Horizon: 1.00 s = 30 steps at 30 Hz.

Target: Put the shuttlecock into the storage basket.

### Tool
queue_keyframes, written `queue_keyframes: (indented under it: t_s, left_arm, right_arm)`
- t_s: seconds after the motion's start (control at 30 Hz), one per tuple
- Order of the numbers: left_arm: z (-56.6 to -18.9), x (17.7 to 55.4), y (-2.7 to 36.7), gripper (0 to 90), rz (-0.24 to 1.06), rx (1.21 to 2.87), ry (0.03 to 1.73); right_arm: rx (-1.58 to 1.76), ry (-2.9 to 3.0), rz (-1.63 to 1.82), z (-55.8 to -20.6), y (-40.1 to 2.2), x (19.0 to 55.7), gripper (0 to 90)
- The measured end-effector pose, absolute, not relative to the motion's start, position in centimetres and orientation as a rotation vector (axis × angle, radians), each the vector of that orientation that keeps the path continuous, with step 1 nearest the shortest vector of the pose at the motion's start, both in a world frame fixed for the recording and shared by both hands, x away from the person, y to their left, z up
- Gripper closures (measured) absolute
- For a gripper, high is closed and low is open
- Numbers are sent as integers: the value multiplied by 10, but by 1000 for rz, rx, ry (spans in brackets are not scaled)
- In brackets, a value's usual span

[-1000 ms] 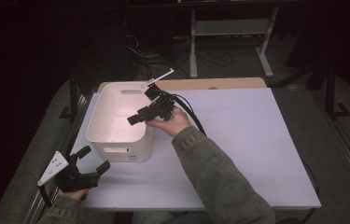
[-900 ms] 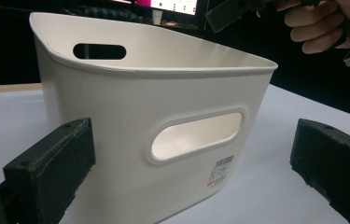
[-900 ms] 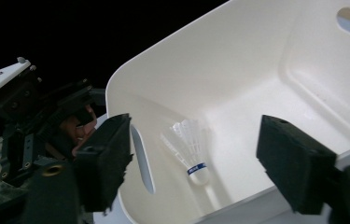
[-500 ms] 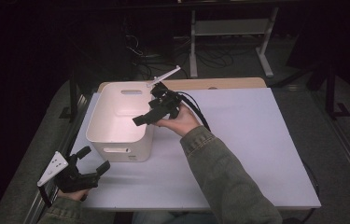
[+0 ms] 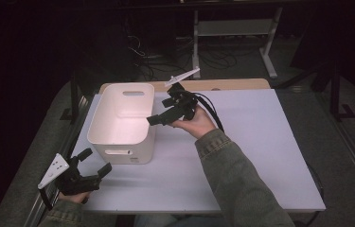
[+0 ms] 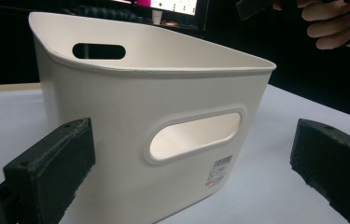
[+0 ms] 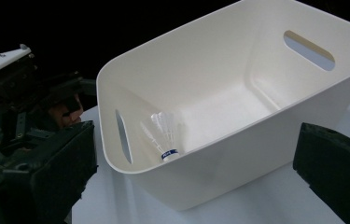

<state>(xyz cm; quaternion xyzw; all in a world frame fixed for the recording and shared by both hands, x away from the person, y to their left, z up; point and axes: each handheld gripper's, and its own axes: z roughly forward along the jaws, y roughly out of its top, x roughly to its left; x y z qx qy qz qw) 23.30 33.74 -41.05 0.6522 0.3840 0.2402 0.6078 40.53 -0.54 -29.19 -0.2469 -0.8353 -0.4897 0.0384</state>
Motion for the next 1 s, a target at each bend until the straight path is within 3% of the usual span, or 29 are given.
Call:
queue_keyframes:
  t_s: [1.0]
  left_arm:
    - [-410,233,338,0,558,1512,895]
  right_arm:
    - [-889,-2555,-1738,-301,-83,386,0]
